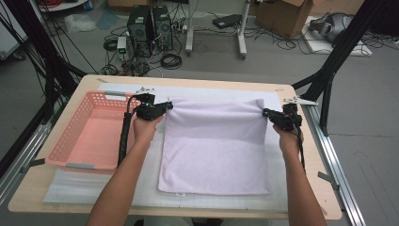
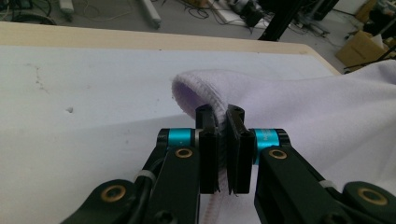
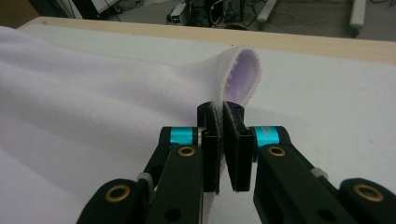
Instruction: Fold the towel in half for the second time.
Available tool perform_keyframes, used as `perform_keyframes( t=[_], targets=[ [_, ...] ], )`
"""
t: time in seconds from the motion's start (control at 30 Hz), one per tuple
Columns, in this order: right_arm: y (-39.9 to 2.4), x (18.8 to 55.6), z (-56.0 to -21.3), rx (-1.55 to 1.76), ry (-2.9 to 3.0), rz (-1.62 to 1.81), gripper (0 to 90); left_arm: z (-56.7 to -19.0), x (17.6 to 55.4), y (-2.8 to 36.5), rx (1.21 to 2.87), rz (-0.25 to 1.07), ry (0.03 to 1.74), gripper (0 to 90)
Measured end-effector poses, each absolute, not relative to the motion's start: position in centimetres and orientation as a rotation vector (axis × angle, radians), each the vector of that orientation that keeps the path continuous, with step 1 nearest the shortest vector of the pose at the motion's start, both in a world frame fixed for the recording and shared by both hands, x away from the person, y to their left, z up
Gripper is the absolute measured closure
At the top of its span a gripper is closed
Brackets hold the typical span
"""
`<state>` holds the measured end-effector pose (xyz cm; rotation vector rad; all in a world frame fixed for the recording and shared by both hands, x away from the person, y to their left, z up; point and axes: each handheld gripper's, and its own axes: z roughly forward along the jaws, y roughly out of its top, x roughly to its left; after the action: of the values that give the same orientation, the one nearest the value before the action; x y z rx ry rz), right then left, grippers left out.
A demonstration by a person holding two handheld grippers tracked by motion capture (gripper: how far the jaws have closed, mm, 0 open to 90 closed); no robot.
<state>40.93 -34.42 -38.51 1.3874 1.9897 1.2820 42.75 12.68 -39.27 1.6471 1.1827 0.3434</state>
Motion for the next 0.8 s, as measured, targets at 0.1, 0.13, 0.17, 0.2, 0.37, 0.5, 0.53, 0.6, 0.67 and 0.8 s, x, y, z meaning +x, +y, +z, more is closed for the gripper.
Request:
perform_keyframes(
  t=[0.1,0.13,0.17,0.2,0.37,0.5,0.53,0.6,0.67,0.8],
  targets=[
    [-34.1,39.9,-37.9,1.339,2.013,1.251,85.5,-39.0,41.7,12.6,1.651,0.375,1.130,84.5],
    [-34.0,39.6,-37.9,1.325,2.018,1.249,85.5,-39.0,41.5,12.6,1.650,0.371,1.125,84.5],
    [-33.9,39.3,-37.8,1.322,2.018,1.249,85.5,-39.0,41.2,12.7,1.648,0.368,1.118,84.5],
    [-33.9,39.0,-37.8,1.315,2.022,1.248,85.5,-39.1,40.8,12.7,1.646,0.363,1.114,84.5],
    [-33.9,37.4,-37.7,1.302,2.044,1.246,85.4,-39.5,39.0,13.1,1.655,0.352,1.076,84.4],
    [-33.8,36.0,-37.8,1.267,2.055,1.237,85.4,-39.7,37.4,13.6,1.673,0.347,1.054,84.3],
    [-33.8,35.7,-38.0,1.263,2.058,1.234,85.4,-39.8,37.1,13.6,1.684,0.342,1.051,84.3],
    [-34.0,35.1,-38.4,1.266,2.066,1.243,85.4,-40.0,36.1,13.6,1.690,0.342,1.026,84.3],
    [-34.2,34.4,-38.9,1.267,2.068,1.262,85.4,-40.2,35.4,13.5,1.704,0.339,1.013,84.3],
    [-34.5,33.0,-39.9,1.269,2.086,1.265,85.4,-41.1,34.1,13.5,1.733,0.338,1.001,84.2]
  ],
)
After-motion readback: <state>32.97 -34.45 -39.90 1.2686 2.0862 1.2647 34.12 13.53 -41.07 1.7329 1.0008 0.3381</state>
